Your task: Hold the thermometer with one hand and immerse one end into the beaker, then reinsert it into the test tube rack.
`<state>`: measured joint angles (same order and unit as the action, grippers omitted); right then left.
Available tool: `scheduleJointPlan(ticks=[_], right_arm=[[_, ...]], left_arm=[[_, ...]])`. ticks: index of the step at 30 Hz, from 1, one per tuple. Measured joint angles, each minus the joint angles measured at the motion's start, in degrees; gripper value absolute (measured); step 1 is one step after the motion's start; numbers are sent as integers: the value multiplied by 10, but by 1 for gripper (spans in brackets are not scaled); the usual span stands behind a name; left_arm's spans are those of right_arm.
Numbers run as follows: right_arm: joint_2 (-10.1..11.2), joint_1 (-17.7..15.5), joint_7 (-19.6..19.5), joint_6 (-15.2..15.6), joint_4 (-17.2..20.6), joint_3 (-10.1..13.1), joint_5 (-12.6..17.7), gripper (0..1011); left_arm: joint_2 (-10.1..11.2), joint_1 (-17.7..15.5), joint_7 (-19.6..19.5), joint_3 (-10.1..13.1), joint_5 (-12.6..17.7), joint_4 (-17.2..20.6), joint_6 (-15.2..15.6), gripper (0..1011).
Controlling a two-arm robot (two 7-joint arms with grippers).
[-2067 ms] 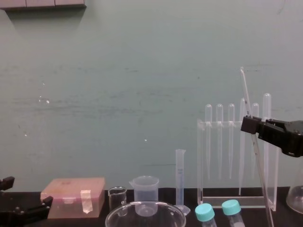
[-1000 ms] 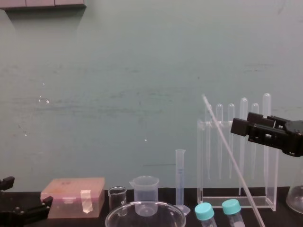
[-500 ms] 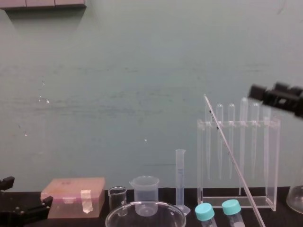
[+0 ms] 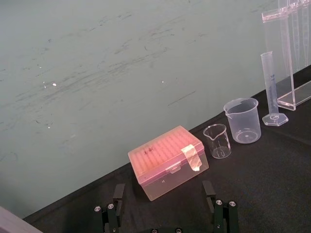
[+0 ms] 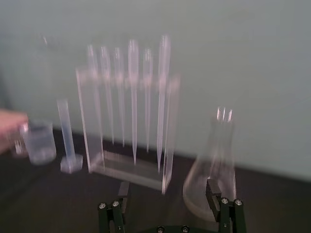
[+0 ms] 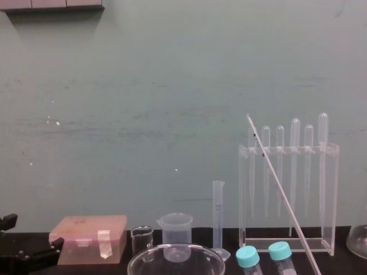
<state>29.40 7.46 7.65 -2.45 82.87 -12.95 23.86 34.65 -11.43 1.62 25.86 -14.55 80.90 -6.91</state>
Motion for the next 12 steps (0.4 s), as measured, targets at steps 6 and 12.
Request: scheduleJointPlan(ticks=[6,12], right_arm=[[-9,-9,-4,22,-15,-6,-9,1003],[-8,-8,-3,20,-13,-5,-8,1003]], left_arm=[[0,0,0,0,0,0,0,1008],[0,0,0,0,0,0,0,1008]])
